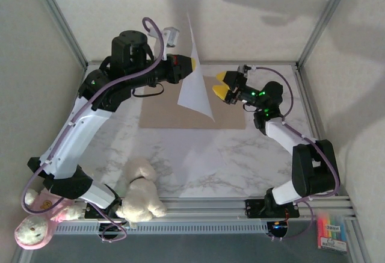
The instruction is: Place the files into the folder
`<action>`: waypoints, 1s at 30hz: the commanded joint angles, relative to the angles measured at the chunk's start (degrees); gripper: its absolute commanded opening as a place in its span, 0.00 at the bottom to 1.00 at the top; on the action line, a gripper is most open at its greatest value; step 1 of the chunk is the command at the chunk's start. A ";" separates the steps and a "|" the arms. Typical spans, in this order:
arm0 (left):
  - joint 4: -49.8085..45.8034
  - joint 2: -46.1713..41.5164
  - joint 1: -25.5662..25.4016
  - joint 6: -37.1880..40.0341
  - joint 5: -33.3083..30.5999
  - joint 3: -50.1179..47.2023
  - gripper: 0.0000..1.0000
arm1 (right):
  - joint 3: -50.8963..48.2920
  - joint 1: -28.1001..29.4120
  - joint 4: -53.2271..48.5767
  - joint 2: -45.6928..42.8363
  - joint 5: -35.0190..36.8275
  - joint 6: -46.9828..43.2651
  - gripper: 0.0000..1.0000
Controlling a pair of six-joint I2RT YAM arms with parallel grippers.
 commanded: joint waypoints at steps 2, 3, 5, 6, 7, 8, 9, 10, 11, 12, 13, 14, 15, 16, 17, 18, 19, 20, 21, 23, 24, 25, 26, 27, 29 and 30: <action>3.20 -2.29 0.97 -1.79 4.64 -1.15 0.00 | 2.12 1.28 5.93 -0.15 0.22 3.11 0.99; 3.74 -2.48 1.04 -1.98 5.10 -1.51 0.00 | 2.07 1.28 5.98 -0.20 0.20 3.32 0.99; 4.41 -2.84 1.17 -1.95 5.74 -2.17 0.00 | 2.18 1.27 6.78 -0.09 0.07 4.57 0.99; 4.64 -3.00 1.39 -2.00 5.86 -2.69 0.00 | 2.34 1.31 7.85 0.08 0.05 5.56 0.99; 4.73 -3.11 1.68 -2.11 5.95 -3.39 0.00 | 2.40 1.29 8.65 0.18 0.08 6.34 0.99; 4.99 -3.35 2.15 -2.34 6.29 -4.31 0.00 | 2.43 1.32 9.25 0.18 0.14 7.06 0.99; 5.42 -3.59 2.69 -2.60 6.84 -5.53 0.00 | 2.59 1.38 9.67 0.27 0.13 7.60 0.99; 5.86 -3.93 3.24 -2.82 7.61 -6.73 0.00 | 2.67 1.39 9.97 0.27 0.05 8.05 0.99; 6.33 -4.43 4.06 -2.92 8.41 -8.12 0.00 | 2.69 1.37 10.50 0.27 0.03 8.63 0.99; 6.97 -5.04 5.01 -3.04 9.17 -9.84 0.00 | 2.73 1.32 10.85 0.14 -0.04 9.10 0.99; 7.51 -5.70 6.02 -3.16 9.69 -11.47 0.00 | 2.74 1.36 10.88 0.04 0.03 9.32 0.99; 8.15 -6.44 7.56 -3.50 10.63 -13.59 0.00 | 2.69 1.28 10.87 -0.08 0.03 9.51 0.99; 8.76 -7.22 9.21 -4.04 11.91 -16.09 0.00 | 2.77 1.28 12.28 -0.28 -0.18 9.61 0.99; 9.23 -7.83 10.74 -4.40 13.19 -17.96 0.00 | 2.78 1.27 12.35 -0.41 -0.23 9.70 0.99; 9.96 -8.64 12.29 -4.70 14.66 -20.12 0.00 | 2.82 1.27 12.42 -0.52 -0.16 9.77 0.99; 10.68 -9.42 13.64 -4.91 15.95 -22.11 0.00 | 2.82 1.30 12.50 -0.52 -0.17 9.94 0.99; 10.95 -9.92 14.55 -4.87 16.93 -23.41 0.00 | 2.88 1.26 12.61 -0.48 -0.20 10.12 0.99; 10.79 -10.30 15.52 -4.56 17.94 -24.66 0.00 | 3.00 1.33 12.70 -0.43 -0.22 10.22 0.99; 10.44 -10.55 16.33 -4.22 18.83 -25.52 0.00 | 3.06 1.34 12.85 -0.35 -0.16 10.31 0.99; 9.35 -10.87 17.43 -3.13 19.77 -26.68 0.00 | 3.13 1.29 12.87 -0.19 -0.37 10.18 0.99; 9.01 -11.01 17.96 -2.66 19.90 -27.32 0.00 | 3.13 1.27 12.87 -0.02 -0.53 10.23 0.99; 9.06 -11.26 18.46 -2.48 20.02 -27.99 0.00 | 3.05 1.30 12.87 0.08 -0.66 10.10 0.99; 9.54 -11.50 19.08 -2.75 20.33 -28.87 0.00 | 3.04 1.28 12.87 0.18 -0.92 9.90 0.99; 10.09 -11.63 19.63 -3.05 20.98 -29.51 0.00 | 2.98 1.27 12.87 0.34 -1.17 9.66 0.99; 10.87 -11.72 20.38 -3.52 21.33 -30.16 0.00 | 2.83 1.29 12.84 0.94 -1.59 9.35 0.97; 11.09 -11.73 20.51 -3.54 21.48 -30.24 0.00 | 2.63 1.27 12.79 1.21 -1.71 9.19 0.95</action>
